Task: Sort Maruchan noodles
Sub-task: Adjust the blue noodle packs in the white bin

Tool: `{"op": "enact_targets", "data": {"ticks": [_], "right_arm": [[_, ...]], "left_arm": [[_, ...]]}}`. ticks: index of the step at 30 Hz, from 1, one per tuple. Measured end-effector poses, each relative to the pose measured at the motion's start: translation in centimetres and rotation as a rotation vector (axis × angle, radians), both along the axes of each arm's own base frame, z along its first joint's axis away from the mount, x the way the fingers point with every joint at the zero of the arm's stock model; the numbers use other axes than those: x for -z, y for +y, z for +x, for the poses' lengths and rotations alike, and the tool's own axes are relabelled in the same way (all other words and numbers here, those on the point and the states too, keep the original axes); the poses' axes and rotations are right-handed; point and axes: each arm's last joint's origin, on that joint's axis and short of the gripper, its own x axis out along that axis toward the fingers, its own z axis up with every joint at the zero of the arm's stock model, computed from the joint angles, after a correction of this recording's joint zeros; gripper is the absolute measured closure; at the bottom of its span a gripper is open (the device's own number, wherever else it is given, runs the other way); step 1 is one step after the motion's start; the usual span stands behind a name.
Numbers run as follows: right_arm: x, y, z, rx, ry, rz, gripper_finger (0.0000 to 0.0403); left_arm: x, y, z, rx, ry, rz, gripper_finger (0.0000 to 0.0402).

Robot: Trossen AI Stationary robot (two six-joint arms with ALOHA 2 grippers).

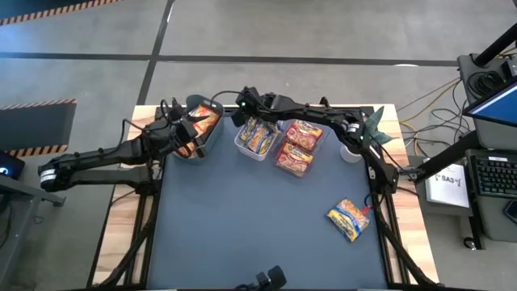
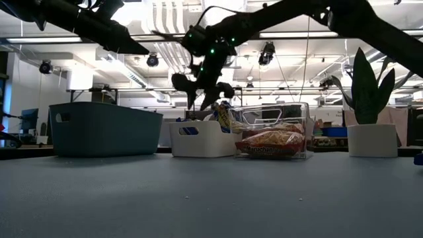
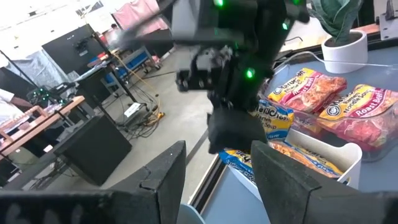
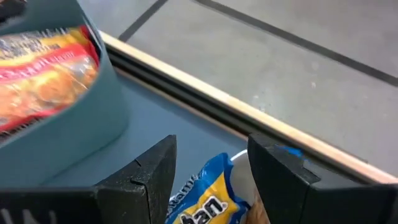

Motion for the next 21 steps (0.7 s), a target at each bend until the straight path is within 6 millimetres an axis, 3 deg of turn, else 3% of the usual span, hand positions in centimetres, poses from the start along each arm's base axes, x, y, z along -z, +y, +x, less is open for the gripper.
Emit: {"op": "enact_targets", "data": {"ticks": [8,21], "right_arm": [[2.9,-0.6,0.5,0.052,0.064,-0.006,0.0215],[3.0,-1.2,0.1,0.104,0.087,-0.037,0.0216]], "left_arm": [[0.0,0.0,0.0,-0.001,-0.004,-0.006,0.0238],[0.0,0.0,0.0,-0.001,-0.002,-0.003,0.0238]]}}
